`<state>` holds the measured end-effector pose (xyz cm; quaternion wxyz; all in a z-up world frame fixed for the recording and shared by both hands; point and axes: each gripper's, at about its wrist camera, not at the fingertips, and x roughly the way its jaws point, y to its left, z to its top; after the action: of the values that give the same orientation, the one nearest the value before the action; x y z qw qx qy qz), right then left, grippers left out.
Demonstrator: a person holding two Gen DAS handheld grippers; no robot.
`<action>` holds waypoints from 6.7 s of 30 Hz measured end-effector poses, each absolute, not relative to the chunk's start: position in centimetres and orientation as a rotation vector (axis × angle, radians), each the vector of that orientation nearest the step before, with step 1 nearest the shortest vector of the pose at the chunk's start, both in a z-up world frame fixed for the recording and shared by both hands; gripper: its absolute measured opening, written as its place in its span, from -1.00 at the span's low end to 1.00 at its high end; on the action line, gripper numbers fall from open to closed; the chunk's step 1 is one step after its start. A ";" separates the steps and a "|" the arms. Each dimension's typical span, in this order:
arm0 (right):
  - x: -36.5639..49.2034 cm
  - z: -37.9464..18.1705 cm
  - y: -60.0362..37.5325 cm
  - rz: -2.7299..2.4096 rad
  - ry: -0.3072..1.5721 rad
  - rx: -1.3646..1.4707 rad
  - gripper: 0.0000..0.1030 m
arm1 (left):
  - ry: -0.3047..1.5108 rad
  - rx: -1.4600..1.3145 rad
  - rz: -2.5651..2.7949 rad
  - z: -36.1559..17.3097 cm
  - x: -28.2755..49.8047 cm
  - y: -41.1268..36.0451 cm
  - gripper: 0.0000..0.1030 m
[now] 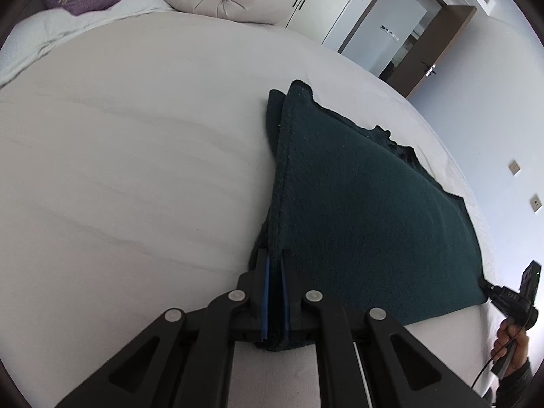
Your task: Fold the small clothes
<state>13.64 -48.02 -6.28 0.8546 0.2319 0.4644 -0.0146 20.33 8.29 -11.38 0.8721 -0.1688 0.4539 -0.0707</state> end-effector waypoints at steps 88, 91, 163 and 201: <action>16.5 -11.1 -39.2 0.240 0.859 0.974 -0.05 | 1.018 0.024 -0.256 -10.1 22.0 -7.0 -0.66; 15.0 -10.9 -41.5 0.182 0.831 0.977 -0.09 | 1.017 0.030 -0.226 -10.0 21.4 -5.3 -0.74; 18.4 -1.6 -31.5 0.496 0.895 0.643 0.09 | 1.176 -0.764 -0.353 -13.1 25.4 10.6 0.33; 29.6 -10.2 -23.3 0.607 1.106 0.809 0.10 | 1.024 -0.885 -0.453 -8.6 25.0 9.3 -0.73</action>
<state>29.59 -23.25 -10.19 0.7321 0.3678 0.5026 0.2759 24.99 9.30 -8.60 0.7560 -0.4057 0.4699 -0.2078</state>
